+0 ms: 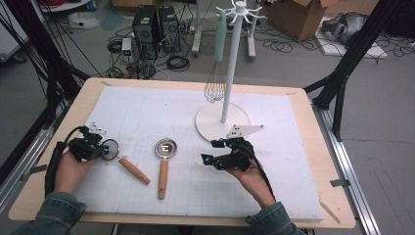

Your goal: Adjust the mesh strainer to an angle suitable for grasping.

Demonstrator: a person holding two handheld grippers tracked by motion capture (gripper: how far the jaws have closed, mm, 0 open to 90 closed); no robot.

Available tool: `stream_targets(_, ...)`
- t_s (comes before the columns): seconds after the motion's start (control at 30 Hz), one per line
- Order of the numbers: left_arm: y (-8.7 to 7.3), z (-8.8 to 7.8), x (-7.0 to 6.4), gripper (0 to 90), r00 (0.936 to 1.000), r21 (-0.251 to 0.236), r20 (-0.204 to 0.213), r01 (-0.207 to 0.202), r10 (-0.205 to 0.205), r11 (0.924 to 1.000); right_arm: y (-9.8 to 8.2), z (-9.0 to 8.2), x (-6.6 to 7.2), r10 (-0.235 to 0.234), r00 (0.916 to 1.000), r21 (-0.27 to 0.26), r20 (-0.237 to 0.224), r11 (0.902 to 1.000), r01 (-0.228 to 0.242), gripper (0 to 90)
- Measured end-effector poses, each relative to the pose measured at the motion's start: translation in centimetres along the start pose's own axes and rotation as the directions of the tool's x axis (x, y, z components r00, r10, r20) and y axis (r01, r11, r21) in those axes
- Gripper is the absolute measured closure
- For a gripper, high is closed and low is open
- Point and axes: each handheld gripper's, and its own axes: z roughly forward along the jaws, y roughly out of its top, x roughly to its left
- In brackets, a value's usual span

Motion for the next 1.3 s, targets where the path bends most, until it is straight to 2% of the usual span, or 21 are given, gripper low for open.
stream_targets(0.13, -0.4, -0.2, 0.1, 89.7, 1.0000, -0.002, 0.005, 0.003, -0.003, 1.0000, 0.0, 0.1, 0.0, -0.001, 1.0000, -0.003, -0.003, 1.0000, 0.001, 29.7)
stream_targets(0.33, -0.6, -0.8, 0.5, 89.6, 0.9984, -0.056, 0.055, 0.018, -0.015, 0.9983, 0.0, 0.1, 0.0, -0.002, 1.0000, -0.003, -0.004, 1.0000, 0.002, 29.3)
stream_targets(0.57, -0.7, -1.5, 0.4, 89.1, 0.9959, -0.107, 0.090, 0.013, -0.003, 0.9942, -0.1, -0.5, -0.1, 0.005, 1.0000, -0.010, 0.006, 0.9999, -0.005, 27.9)
stream_targets(0.87, -1.2, -2.5, 0.1, 87.1, 0.9888, -0.169, 0.147, 0.001, 0.024, 0.9857, -0.5, -1.7, -0.3, 0.008, 0.9996, -0.022, 0.027, 0.9997, -0.008, 26.3)
stream_targets(1.0, -1.4, -2.8, -0.1, 87.0, 0.9839, -0.193, 0.173, -0.011, 0.045, 0.9811, -0.7, -2.1, -0.3, 0.010, 0.9993, -0.022, 0.037, 0.9997, -0.009, 25.5)
stream_targets(1.03, -1.4, -3.0, -0.2, 86.9, 0.9815, -0.198, 0.182, -0.024, 0.061, 0.9798, -0.7, -2.2, -0.3, 0.011, 0.9992, -0.023, 0.038, 0.9997, -0.011, 25.5)
stream_targets(1.3, -1.4, -3.4, -1.1, 87.9, 0.9637, -0.236, 0.242, -0.055, 0.113, 0.9701, -1.3, -3.0, -0.5, 0.021, 0.9985, -0.025, 0.050, 0.9995, -0.020, 24.9)
